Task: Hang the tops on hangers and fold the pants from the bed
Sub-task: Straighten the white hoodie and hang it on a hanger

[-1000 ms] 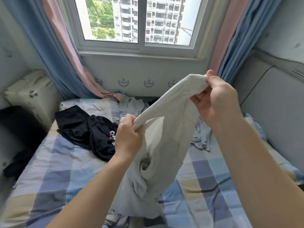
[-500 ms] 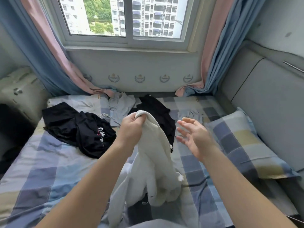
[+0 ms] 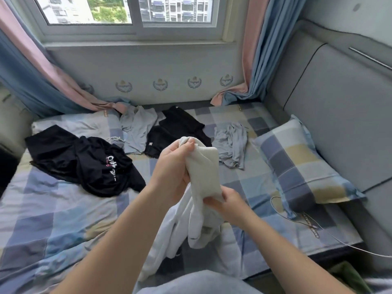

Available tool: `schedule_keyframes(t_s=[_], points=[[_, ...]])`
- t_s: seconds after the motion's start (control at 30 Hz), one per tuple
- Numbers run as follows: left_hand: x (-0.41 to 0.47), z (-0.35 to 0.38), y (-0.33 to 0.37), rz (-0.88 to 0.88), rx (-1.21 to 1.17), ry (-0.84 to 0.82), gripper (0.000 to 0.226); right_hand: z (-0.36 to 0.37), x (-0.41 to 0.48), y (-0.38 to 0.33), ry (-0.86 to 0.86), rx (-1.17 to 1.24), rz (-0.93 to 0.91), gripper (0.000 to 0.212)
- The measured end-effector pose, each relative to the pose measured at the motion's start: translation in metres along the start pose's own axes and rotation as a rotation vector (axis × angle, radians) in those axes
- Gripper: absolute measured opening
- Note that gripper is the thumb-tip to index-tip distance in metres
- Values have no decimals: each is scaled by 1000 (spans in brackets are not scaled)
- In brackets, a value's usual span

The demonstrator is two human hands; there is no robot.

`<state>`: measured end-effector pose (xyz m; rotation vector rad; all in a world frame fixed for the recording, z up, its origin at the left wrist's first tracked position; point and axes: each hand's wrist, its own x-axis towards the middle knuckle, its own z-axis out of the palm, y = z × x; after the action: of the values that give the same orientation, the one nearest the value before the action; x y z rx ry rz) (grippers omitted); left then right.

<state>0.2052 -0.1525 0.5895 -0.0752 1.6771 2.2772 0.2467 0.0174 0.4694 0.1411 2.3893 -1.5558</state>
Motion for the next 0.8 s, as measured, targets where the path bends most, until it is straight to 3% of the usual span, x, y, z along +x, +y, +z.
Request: schedule_keyframes(t_s=[0.13,0.27,0.33,0.47,0.57,0.67,0.73,0.8], points=[[4,-1,9,29,-29,2,31,-6,14,55,-41,-235,220,27],[17,-13,7,17,45,11,31,-8,19,81,-9,-175,162,25],[26,-24,-2,-7,195,47,32,-13,23,77,62,-124,79,30],[41,-47,-32,-85,760,80,29,-29,34,48,147,-35,-16,24],[38,-53,-56,-252,960,-86,51,-39,33,18,86,-36,-123,23],[31,-44,-75,-201,1026,-268,78,-40,28,-10,-5,-7,-233,28],[27,-31,-83,-90,949,-383,71,-38,25,-26,-30,19,-284,35],[25,-20,-88,24,900,-413,46,-37,21,-39,-21,39,-312,39]])
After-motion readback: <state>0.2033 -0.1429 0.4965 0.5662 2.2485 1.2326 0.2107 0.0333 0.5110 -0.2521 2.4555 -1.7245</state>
